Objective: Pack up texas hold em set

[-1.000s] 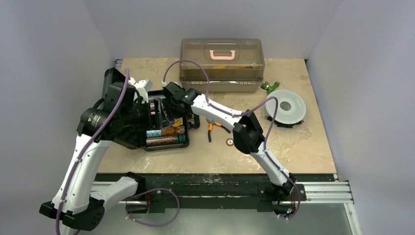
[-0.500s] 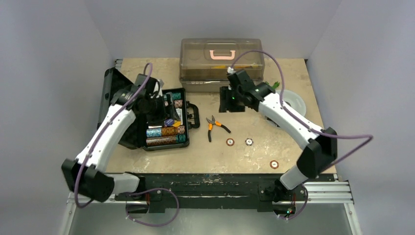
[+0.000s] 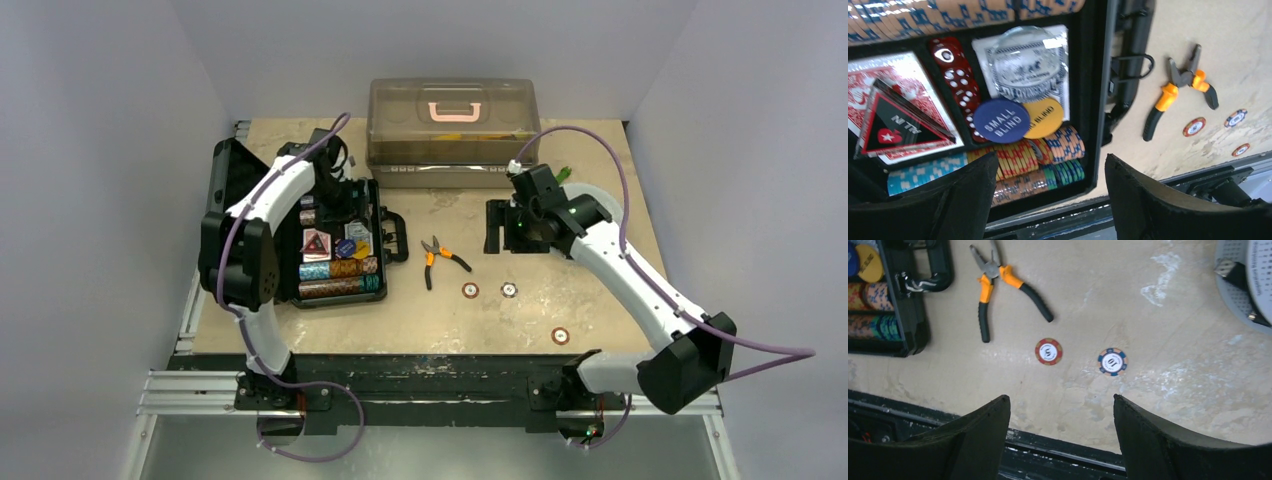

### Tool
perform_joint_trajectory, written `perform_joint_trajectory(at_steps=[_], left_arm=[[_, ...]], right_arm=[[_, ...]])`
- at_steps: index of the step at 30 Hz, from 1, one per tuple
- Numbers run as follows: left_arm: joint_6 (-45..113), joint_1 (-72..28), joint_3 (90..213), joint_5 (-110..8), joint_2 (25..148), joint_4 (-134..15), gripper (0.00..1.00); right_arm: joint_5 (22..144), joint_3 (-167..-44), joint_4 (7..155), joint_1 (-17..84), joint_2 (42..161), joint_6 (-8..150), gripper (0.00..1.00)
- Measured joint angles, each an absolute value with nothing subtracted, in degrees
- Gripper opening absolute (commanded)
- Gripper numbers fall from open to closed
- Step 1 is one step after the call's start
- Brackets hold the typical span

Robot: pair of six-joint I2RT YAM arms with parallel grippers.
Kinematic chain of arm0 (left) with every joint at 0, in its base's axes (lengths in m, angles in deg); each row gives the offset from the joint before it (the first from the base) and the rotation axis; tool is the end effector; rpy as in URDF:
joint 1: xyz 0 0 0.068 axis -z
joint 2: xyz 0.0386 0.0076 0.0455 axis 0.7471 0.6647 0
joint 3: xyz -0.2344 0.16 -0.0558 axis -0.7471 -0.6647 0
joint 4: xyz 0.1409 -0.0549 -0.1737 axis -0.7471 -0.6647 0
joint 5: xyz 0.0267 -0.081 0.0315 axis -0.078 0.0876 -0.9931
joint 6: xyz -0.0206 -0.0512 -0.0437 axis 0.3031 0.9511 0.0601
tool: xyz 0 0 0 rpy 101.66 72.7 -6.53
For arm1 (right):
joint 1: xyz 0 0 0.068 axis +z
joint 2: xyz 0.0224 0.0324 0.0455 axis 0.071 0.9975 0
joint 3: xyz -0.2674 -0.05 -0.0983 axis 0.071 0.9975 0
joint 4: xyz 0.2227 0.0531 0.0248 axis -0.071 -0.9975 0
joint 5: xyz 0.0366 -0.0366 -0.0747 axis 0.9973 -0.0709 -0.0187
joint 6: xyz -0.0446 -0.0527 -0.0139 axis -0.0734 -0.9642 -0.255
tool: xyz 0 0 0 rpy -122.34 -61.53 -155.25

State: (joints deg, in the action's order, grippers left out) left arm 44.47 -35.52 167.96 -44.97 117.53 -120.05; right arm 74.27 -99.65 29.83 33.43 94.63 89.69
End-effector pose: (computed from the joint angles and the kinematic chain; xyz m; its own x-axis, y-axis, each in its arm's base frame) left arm 0.3362 -0.0910 0.2504 -0.9808 -0.1447 -0.1310 -0.0984 0.9461 -0.3086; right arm 0.2026 0.1127 0.3182 -0.8612 0.0078 -0.5081 -0.1246 0.9661 0.2260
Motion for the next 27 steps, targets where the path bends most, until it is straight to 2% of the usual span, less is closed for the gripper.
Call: perform_joint_trajectory(at_steps=[5, 9, 17, 27], left_arm=[[42.9, -37.6, 168.9, -44.5, 121.6, -120.2, 0.75], [42.2, -37.6, 169.7, -44.4, 123.1, -120.3, 0.67], [40.2, -39.0, 169.9, -44.4, 124.0, -120.5, 0.72], [38.1, -40.4, 168.0, -42.8, 125.2, -118.8, 0.73]], right_arm=[[74.5, -99.7, 29.7, 27.9, 94.8, 88.6, 0.7], [75.3, -99.7, 29.7, 27.2, 95.9, 88.7, 0.69], [76.3, -99.7, 29.8, 27.1, 96.9, 89.1, 0.69], [76.4, -99.7, 29.8, 27.1, 96.9, 89.3, 0.68]])
